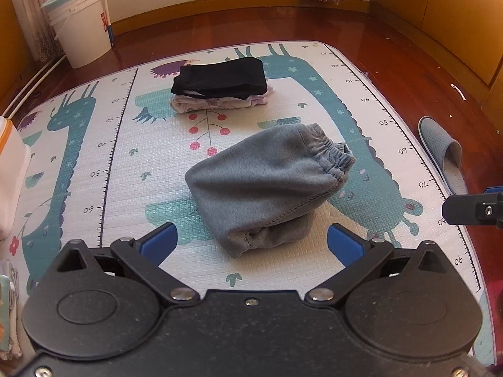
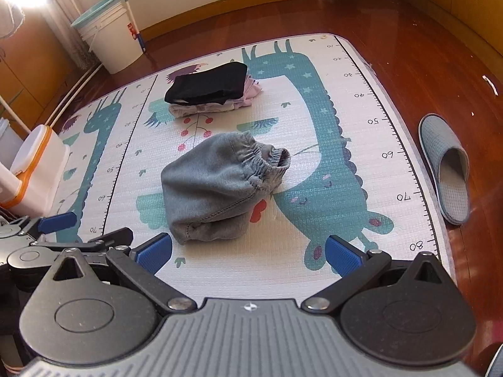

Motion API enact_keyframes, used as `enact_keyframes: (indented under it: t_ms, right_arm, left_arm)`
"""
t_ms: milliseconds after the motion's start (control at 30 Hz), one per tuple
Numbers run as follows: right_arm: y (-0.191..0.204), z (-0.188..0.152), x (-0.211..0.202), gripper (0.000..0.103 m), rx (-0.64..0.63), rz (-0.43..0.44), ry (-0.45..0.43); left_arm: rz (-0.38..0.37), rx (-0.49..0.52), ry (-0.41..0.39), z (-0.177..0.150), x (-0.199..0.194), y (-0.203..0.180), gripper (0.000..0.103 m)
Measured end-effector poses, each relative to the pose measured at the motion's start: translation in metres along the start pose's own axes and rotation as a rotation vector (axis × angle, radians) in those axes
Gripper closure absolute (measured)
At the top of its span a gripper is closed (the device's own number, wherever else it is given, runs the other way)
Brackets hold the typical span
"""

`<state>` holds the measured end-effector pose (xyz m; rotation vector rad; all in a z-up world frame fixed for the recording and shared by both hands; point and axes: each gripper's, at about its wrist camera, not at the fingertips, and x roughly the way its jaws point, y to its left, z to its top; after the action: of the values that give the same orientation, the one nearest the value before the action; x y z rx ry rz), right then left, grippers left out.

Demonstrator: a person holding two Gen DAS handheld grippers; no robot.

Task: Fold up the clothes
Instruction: 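Grasp the cuff of the bunched grey sweatpants with the left gripper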

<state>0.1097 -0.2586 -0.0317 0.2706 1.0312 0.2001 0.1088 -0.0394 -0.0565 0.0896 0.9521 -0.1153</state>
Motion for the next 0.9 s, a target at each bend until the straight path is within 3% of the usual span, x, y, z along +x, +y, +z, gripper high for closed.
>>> enact_keyframes:
  t_ms: [267, 567, 667, 733, 800, 867, 900]
  right_arm:
    - [-0.037, 0.014, 0.009, 0.002, 0.208, 0.063, -0.018]
    - [-0.071, 0.020, 0.024, 0.002, 0.353, 0.029, -0.030]
    - [-0.082, 0.020, 0.023, 0.002, 0.420, 0.032, -0.042]
    - [-0.084, 0.022, 0.022, 0.001, 0.435, 0.035, -0.055]
    - [-0.083, 0.024, 0.023, 0.001, 0.428, 0.030, -0.061]
    - [-0.083, 0.024, 0.025, 0.001, 0.429, 0.028, -0.056]
    - [-0.083, 0.024, 0.026, 0.001, 0.432, 0.028, -0.052]
  left_arm:
    - [-0.116, -0.036, -0.042, 0.023, 0.052, -0.026, 0.002]
    - [-0.140, -0.038, -0.023, 0.042, 0.107, -0.061, 0.010]
    - [-0.129, -0.003, -0.011, 0.042, 0.128, -0.079, 0.021]
    - [-0.121, 0.012, 0.001, 0.040, 0.141, -0.090, 0.035]
    - [-0.103, 0.032, 0.006, 0.039, 0.151, -0.099, 0.038]
    - [-0.073, 0.057, 0.005, 0.038, 0.160, -0.106, 0.047]
    - [-0.071, 0.055, 0.006, 0.038, 0.163, -0.106, 0.061]
